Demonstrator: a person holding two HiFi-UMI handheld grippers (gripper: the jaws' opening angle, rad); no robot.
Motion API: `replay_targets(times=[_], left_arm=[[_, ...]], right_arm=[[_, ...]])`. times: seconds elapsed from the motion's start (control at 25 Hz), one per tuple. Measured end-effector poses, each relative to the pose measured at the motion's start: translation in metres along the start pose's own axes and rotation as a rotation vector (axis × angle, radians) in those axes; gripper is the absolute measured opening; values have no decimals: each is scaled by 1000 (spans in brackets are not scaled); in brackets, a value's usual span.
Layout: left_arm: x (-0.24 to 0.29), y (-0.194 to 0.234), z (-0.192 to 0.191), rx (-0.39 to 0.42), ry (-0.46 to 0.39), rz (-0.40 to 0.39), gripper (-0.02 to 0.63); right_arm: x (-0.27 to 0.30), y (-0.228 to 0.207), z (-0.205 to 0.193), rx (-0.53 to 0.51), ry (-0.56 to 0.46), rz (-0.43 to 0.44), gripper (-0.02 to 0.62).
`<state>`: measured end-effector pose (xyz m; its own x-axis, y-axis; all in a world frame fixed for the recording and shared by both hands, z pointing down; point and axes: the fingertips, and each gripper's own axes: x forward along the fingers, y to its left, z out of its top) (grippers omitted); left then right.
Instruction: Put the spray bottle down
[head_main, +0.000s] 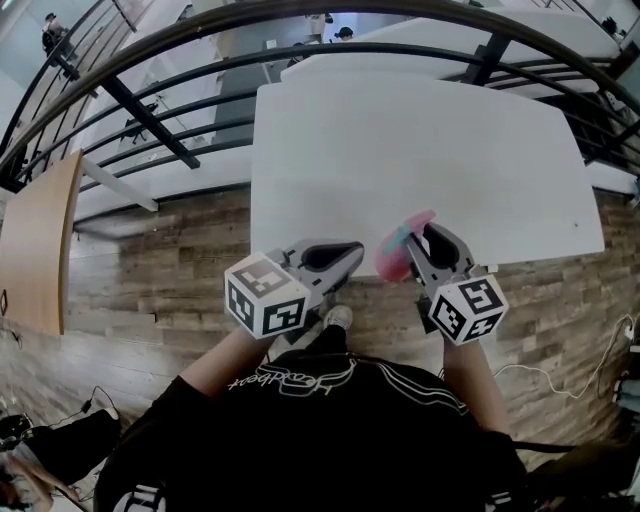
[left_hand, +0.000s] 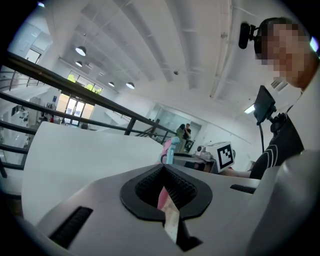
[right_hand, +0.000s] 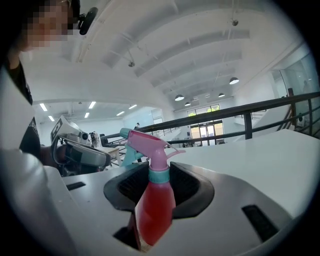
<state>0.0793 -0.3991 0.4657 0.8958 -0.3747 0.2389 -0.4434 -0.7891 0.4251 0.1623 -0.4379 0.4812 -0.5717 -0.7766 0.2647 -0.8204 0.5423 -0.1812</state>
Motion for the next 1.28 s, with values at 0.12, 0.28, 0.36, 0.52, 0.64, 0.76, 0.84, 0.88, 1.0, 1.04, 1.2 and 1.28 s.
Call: replay_targets(times=[0.12, 0.28, 0.36, 0.52, 0.64, 0.76, 0.84, 0.88, 1.0, 1.04, 1.2, 1.28], left_arm=[[2, 2, -9, 3, 12, 5, 6], [-2, 18, -24, -33, 17, 17, 6], [2, 25, -19, -31, 14, 21, 6], [8, 33, -17, -36, 14, 28, 6], [9, 37, -19, -44, 14, 32, 6], [10, 44, -19, -56, 20, 33, 6], [11, 49, -19, -60, 22, 34, 6], [11, 51, -19, -63, 21, 34, 6], [11, 56, -16, -66, 16, 35, 6], [11, 57, -16, -66, 14, 37, 6], [11, 59, -15, -79, 6, 35, 6], [9, 60, -15, -79, 5, 36, 6]], right_arm=[[9, -16, 5, -34, -18, -38, 132], [29, -41, 5, -96, -41, -104, 132], [41, -54, 4, -115, -47, -135, 132], [55, -73, 5, -153, -84, -168, 132], [62, -86, 6, -186, -101, -206, 132], [70, -100, 6, -184, -109, -236, 132], [74, -106, 4, -181, -118, -245, 132], [76, -108, 3, -181, -125, -247, 132], [77, -111, 3, -173, -144, -253, 132], [77, -112, 3, -172, -149, -255, 132], [72, -111, 1, -181, -155, -269, 132], [71, -110, 0, -180, -156, -280, 132]])
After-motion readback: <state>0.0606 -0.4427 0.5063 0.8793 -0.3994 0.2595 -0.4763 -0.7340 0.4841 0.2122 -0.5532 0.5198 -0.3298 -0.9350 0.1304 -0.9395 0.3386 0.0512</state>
